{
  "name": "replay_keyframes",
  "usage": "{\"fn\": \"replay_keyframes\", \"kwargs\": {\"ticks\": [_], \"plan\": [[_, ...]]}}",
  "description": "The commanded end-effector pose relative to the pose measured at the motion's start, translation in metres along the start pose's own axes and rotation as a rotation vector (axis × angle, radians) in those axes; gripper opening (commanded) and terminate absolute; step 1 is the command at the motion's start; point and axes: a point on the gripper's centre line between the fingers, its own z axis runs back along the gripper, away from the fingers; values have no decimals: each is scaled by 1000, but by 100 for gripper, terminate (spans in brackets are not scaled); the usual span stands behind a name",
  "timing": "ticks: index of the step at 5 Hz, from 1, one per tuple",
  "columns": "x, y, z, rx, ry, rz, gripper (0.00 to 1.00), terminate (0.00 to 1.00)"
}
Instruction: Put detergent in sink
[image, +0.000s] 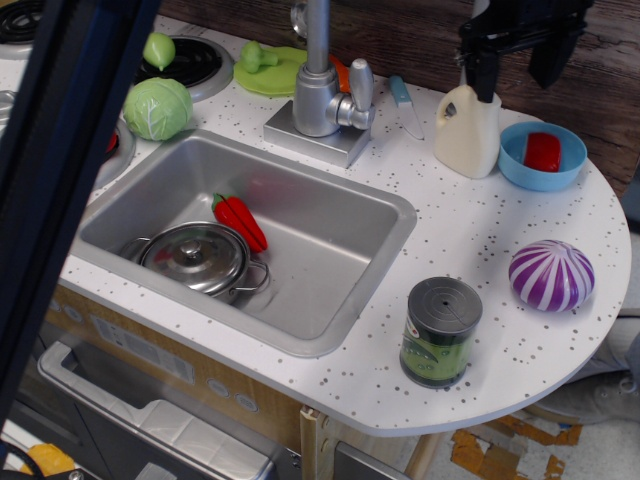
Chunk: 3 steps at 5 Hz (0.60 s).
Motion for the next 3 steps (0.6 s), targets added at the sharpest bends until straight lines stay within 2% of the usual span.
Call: {"fn": "replay_keyframes", "kwargs": {"ticks": [1, 2, 3], "plan": [[19, -3, 16, -45, -34, 22, 100, 0], [29, 1, 2, -35, -24, 28, 100, 0], [26, 2, -8, -41, -22, 21, 100, 0]]}}
